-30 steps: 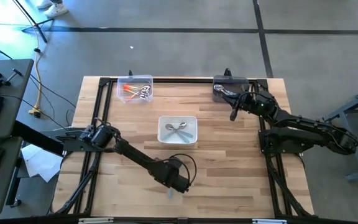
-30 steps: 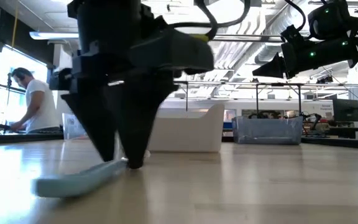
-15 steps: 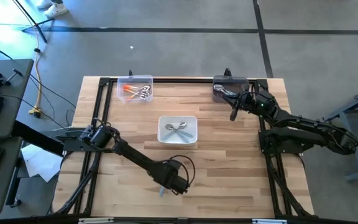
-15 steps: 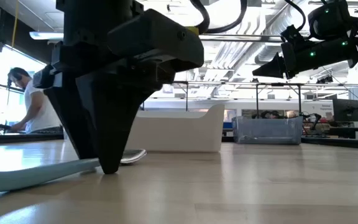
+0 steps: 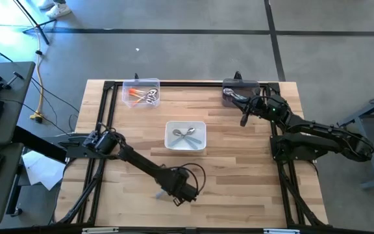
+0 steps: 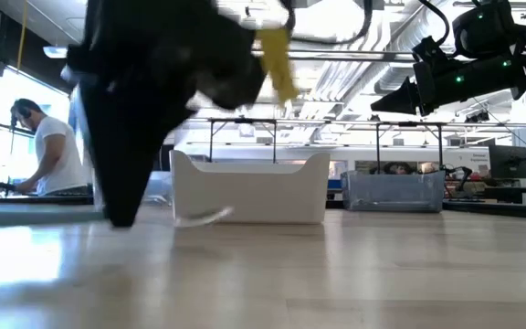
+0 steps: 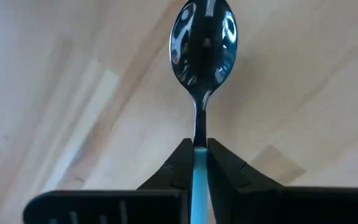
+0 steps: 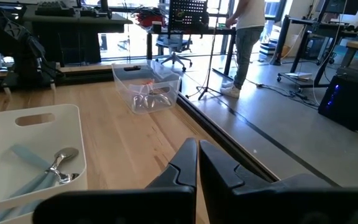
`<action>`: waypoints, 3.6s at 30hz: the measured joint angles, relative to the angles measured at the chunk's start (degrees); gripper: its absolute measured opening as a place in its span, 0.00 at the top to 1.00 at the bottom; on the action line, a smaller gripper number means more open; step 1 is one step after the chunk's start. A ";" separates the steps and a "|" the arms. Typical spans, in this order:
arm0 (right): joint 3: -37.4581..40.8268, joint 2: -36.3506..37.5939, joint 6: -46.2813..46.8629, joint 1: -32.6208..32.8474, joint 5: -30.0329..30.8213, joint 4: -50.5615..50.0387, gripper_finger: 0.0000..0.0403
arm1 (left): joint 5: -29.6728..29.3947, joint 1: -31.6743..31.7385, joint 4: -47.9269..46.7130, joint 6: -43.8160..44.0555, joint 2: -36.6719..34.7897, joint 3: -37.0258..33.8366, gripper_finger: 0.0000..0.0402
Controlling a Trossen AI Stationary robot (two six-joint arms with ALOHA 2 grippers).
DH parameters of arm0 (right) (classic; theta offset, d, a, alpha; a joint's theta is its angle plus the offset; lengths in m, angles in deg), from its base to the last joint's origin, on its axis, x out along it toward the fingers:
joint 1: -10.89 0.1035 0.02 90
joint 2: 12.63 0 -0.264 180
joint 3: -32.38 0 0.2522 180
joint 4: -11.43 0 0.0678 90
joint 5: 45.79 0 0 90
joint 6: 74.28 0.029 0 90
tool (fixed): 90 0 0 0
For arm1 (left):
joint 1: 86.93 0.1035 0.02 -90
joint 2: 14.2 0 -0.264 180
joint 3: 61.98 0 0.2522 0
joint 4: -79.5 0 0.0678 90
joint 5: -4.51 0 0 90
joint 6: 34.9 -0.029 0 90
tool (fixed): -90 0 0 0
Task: Sort silverware by color (type)
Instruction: Put the blue spoon into the white bin, then return to Home Position
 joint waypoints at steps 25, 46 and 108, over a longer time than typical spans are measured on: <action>0.00 0.02 -0.69 0.02 -0.05 0.15 1.00 | -20.29 23.09 1.99 -37.45 -11.81 1.98 0.98; 0.00 0.00 -1.55 0.02 -0.05 -1.52 1.00 | -18.83 25.97 18.37 -44.32 -9.58 -9.48 0.98; 5.05 9.30 -1.23 26.27 11.43 -7.71 1.00 | 0.52 35.40 91.66 -67.16 -61.18 -73.24 1.00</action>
